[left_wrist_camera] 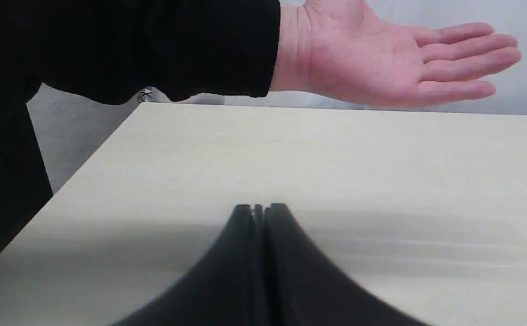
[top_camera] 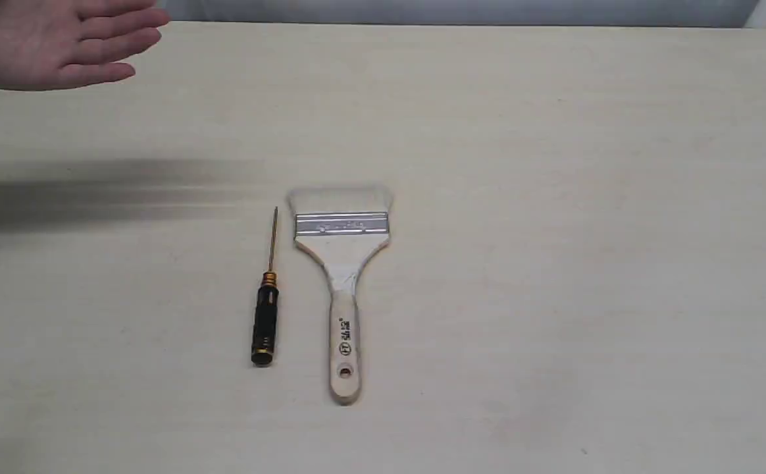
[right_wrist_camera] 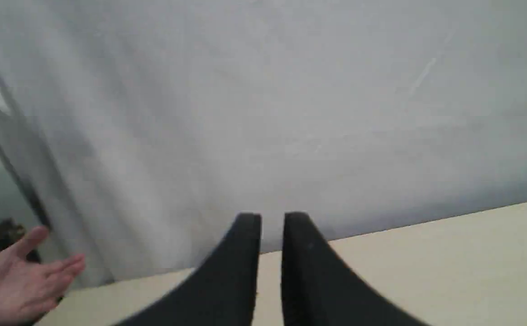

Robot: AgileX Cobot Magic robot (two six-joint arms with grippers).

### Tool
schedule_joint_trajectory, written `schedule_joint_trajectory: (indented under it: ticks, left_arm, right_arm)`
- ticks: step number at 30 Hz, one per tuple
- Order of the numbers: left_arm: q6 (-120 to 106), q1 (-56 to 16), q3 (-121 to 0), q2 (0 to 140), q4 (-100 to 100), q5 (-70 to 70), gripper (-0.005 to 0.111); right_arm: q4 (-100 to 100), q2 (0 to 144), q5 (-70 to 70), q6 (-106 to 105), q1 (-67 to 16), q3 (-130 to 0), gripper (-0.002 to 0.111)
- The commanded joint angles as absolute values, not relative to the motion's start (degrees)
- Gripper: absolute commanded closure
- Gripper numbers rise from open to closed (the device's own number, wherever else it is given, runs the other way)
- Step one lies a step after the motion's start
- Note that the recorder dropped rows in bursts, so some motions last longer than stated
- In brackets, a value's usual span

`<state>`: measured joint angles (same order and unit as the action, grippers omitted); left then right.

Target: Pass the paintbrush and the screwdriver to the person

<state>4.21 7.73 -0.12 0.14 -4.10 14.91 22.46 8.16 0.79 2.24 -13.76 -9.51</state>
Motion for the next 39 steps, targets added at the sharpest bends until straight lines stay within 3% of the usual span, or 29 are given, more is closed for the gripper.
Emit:
schedule_joint_trajectory:
  ticks: [1, 7, 14, 32, 35, 39]
  left_arm:
    - [4.3, 7.2, 0.0, 0.0, -4.0, 14.2, 0.107]
    - [4.3, 7.2, 0.0, 0.0, -4.0, 14.2, 0.107]
    - [4.3, 7.2, 0.0, 0.0, -4.0, 14.2, 0.107]
    - [4.3, 7.2, 0.0, 0.0, -3.9, 14.3, 0.107]
    - [4.3, 7.2, 0.0, 0.0, -3.9, 14.3, 0.107]
    - [4.3, 7.2, 0.0, 0.0, -3.9, 14.3, 0.107]
  right_arm:
    - [21.8, 16.2, 0.0, -2.8, -21.1, -12.9, 0.098]
    - [21.8, 35.0, 0.0, -11.1, -29.8, -20.0, 0.098]
    - [21.8, 53.9, 0.0, -14.3, -34.2, -27.9, 0.098]
    - [22.2, 74.6, -2.7, -13.8, -39.3, -38.0, 0.098]
    - [22.2, 77.5, -0.7, -15.3, -39.3, -39.3, 0.09]
    - [21.1, 80.6, 0.8, -16.5, -39.3, -39.3, 0.065]
